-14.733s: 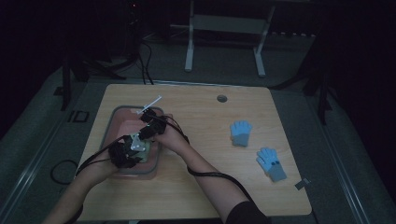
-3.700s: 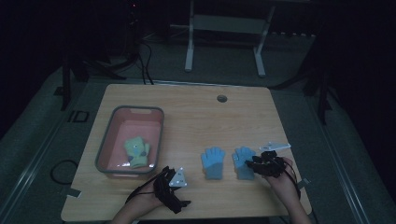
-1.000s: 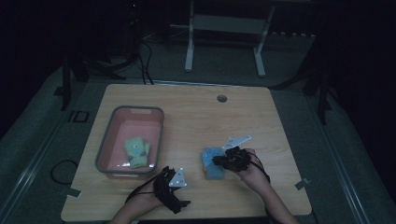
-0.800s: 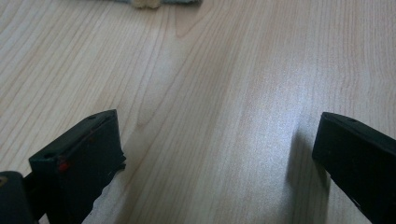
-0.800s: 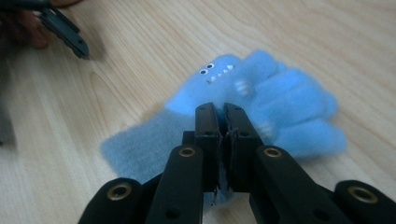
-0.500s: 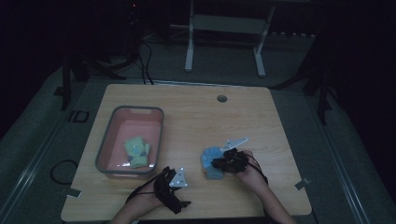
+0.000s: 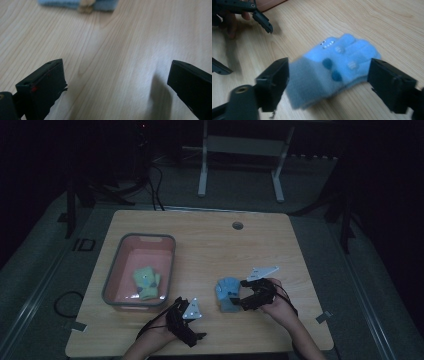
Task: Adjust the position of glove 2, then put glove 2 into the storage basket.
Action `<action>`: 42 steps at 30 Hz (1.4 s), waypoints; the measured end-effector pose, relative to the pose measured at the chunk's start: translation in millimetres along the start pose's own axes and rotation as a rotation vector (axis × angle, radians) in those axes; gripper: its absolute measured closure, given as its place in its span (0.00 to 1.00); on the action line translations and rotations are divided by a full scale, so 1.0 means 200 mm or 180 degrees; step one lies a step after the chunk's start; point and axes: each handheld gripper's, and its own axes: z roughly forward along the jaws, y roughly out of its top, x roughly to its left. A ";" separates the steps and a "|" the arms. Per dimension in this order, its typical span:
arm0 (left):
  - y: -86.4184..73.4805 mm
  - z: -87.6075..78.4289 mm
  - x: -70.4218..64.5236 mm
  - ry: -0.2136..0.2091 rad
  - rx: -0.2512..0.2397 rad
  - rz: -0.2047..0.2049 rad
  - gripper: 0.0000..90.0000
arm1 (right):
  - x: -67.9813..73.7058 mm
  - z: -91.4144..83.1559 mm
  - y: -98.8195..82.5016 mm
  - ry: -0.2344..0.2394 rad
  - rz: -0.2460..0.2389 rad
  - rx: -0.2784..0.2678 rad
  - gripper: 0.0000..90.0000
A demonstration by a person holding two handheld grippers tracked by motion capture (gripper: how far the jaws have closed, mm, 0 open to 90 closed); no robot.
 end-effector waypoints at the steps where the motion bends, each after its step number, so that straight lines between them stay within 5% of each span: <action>1: 0.00 0.00 0.00 0.0008 -0.0020 0.0009 0.04 | -0.01 -0.01 -0.01 0.0017 -0.0002 0.0028 0.16; 8: 0.06 -0.02 -0.01 -0.0012 -0.0266 -0.0120 0.04 | -0.05 -0.09 -0.04 -0.0177 -0.0068 -0.0135 0.15; 10: 0.08 -0.02 -0.02 -0.0032 -0.0223 -0.0140 0.04 | -0.05 -0.11 -0.04 -0.0248 -0.0091 -0.0163 0.16; 17: 0.14 0.02 -0.04 0.0081 -0.0042 -0.0025 0.04 | -0.08 -0.13 -0.04 -0.0166 0.0122 -0.0011 0.16; 23: 0.16 0.04 -0.04 0.0113 -0.0128 -0.0011 0.06 | -0.10 -0.14 -0.02 -0.0103 0.0205 -0.0092 0.14; 28: 0.25 0.08 -0.03 0.0163 -0.0161 0.0286 0.11 | -0.10 -0.11 0.02 -0.0231 0.0105 -0.0149 0.21; 35: 0.39 0.13 -0.01 0.0105 -0.0277 0.0426 0.24 | -0.15 -0.01 0.08 -0.0297 0.0169 -0.0161 0.45; 42: 0.42 0.21 0.01 0.0096 -0.0206 0.0593 0.38 | -0.20 0.15 0.08 -0.0324 0.0244 0.0042 0.43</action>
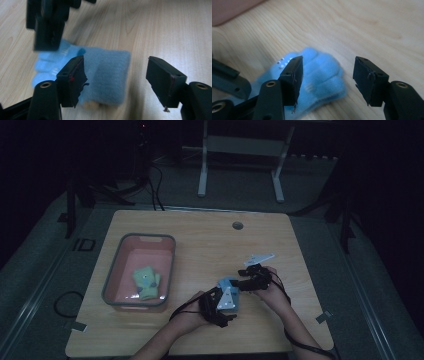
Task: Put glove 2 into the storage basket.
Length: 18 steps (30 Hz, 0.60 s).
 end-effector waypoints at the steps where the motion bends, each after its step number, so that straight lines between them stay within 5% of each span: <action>1: 0.00 0.01 0.00 0.0004 0.0023 0.0012 0.39 | -0.01 0.02 -0.01 -0.0004 0.0023 0.0037 0.43; 6: -0.01 0.05 -0.02 -0.0027 0.0145 0.0094 0.40 | -0.01 0.07 -0.05 0.0004 0.0038 0.0162 0.38; 13: -0.02 0.09 -0.05 0.0112 0.0240 0.0213 0.46 | -0.01 0.09 -0.07 0.0028 0.0039 0.0196 0.39; 18: -0.03 0.09 -0.04 0.0187 0.0261 0.0255 0.67 | 0.01 0.08 -0.07 0.0170 -0.0053 0.0213 0.61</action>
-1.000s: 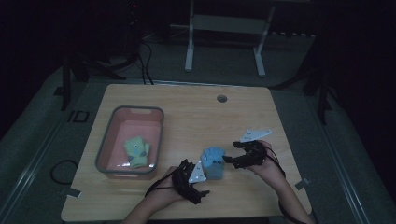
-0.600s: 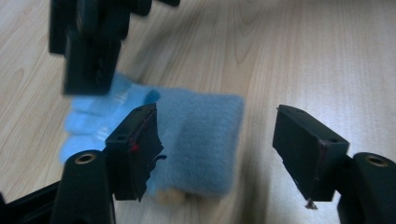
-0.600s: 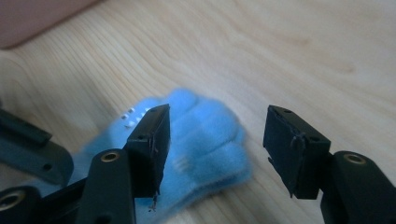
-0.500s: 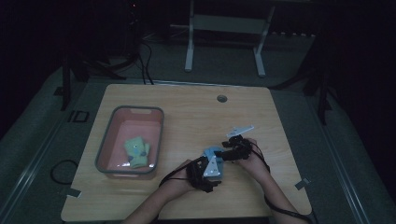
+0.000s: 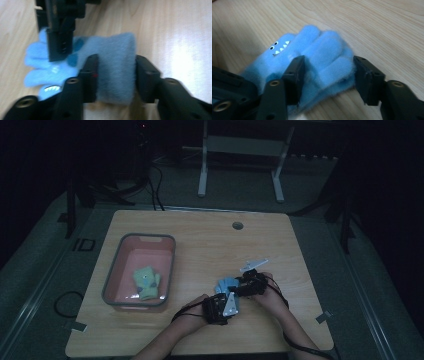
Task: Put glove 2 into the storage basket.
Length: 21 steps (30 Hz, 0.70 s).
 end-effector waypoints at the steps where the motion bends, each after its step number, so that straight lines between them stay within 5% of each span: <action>1: 0.00 0.00 0.01 -0.0012 -0.0002 -0.0036 0.69 | 0.00 0.00 0.00 0.0025 0.0012 0.0016 0.64; 3: 0.00 -0.01 0.02 -0.0013 -0.0013 -0.0075 0.75 | 0.01 0.01 0.01 0.0115 0.0019 0.0051 0.76; 8: 0.00 -0.03 0.04 -0.0103 -0.0047 -0.0124 0.82 | 0.04 -0.01 0.05 0.0048 -0.0034 0.0082 0.89; 21: 0.08 -0.18 0.08 0.0064 0.0031 0.0006 0.84 | 0.09 -0.14 0.15 0.0153 -0.0008 -0.0179 0.91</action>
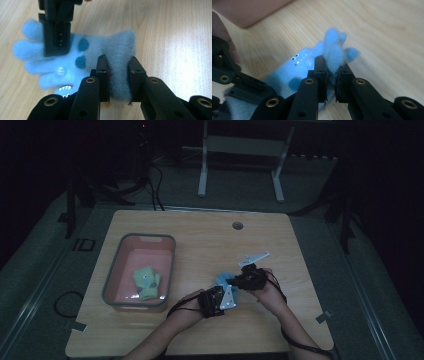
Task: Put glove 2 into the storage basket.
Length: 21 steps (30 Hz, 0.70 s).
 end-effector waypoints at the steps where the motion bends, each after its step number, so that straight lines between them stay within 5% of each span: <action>1: 0.00 0.00 0.00 0.0000 0.0000 0.0000 0.84 | 0.00 0.00 0.00 0.0000 0.0000 0.0000 0.91; 9: 0.03 -0.14 0.06 0.0095 0.0002 0.0034 0.84 | 0.05 -0.08 0.13 0.0001 -0.0062 -0.0163 0.91; 21: -0.02 -0.30 0.10 0.0225 0.0083 0.0036 0.84 | 0.12 -0.05 0.26 0.0109 -0.0143 -0.0254 0.91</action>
